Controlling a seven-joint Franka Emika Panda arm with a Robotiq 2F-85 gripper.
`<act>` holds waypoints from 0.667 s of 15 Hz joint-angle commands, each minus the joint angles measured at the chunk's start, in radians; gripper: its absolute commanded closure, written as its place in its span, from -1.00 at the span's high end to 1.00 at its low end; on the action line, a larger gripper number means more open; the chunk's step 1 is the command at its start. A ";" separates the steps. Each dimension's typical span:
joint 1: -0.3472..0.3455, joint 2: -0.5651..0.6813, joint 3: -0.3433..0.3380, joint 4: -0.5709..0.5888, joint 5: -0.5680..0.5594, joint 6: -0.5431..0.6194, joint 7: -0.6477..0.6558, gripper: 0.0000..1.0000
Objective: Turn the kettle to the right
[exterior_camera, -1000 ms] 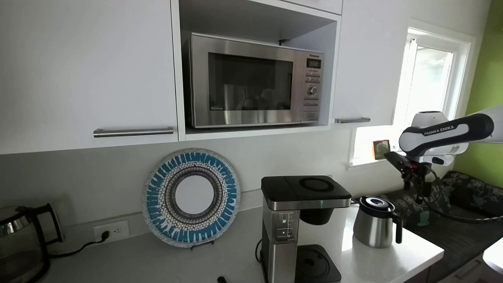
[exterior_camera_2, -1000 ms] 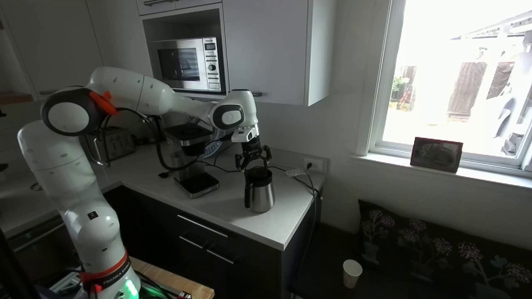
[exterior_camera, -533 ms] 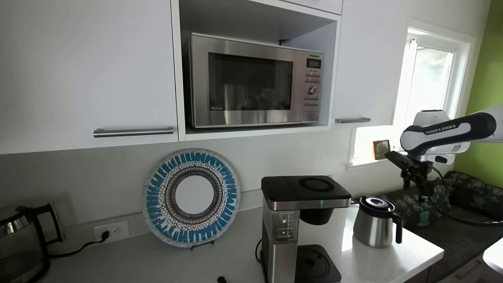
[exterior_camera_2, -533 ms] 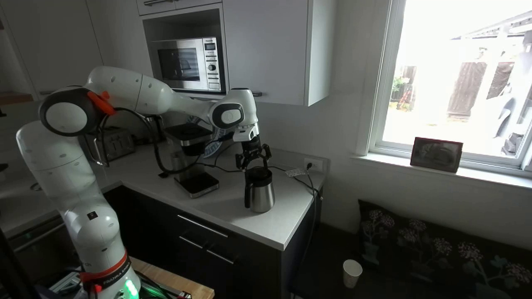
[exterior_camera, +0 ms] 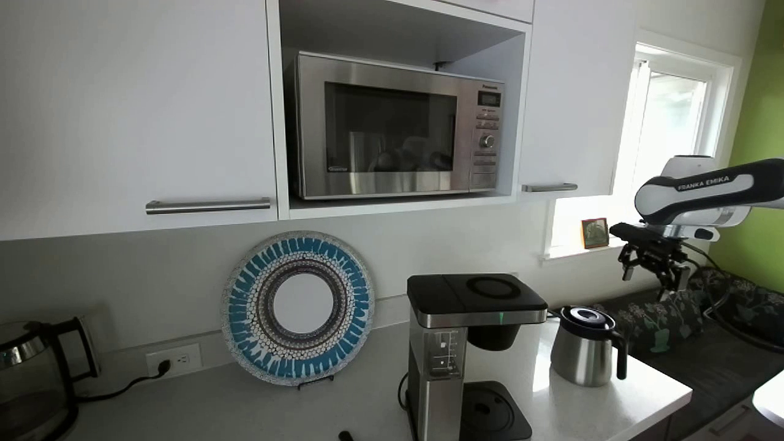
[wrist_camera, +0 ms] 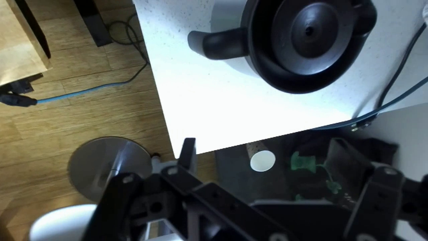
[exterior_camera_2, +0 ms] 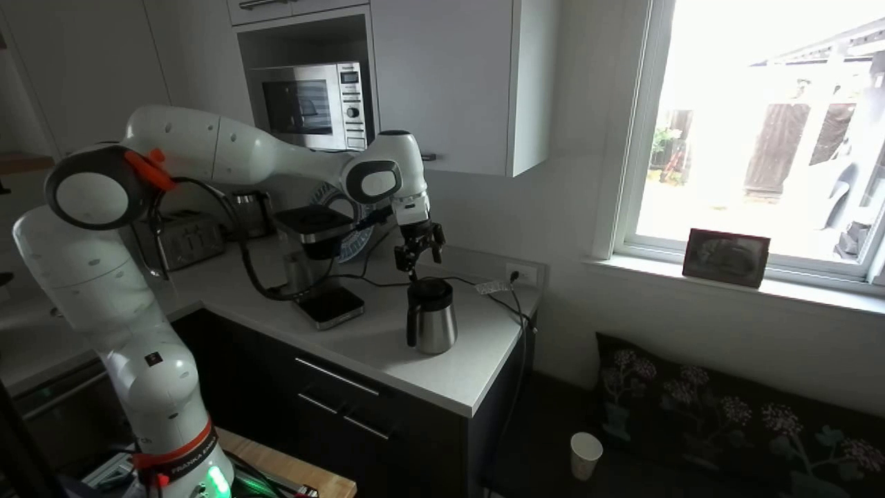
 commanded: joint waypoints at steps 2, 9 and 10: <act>0.000 -0.016 -0.026 0.047 0.125 -0.067 -0.317 1.00; 0.007 0.005 -0.014 0.107 0.178 -0.177 -0.707 1.00; 0.009 0.011 -0.008 0.115 0.167 -0.193 -0.751 1.00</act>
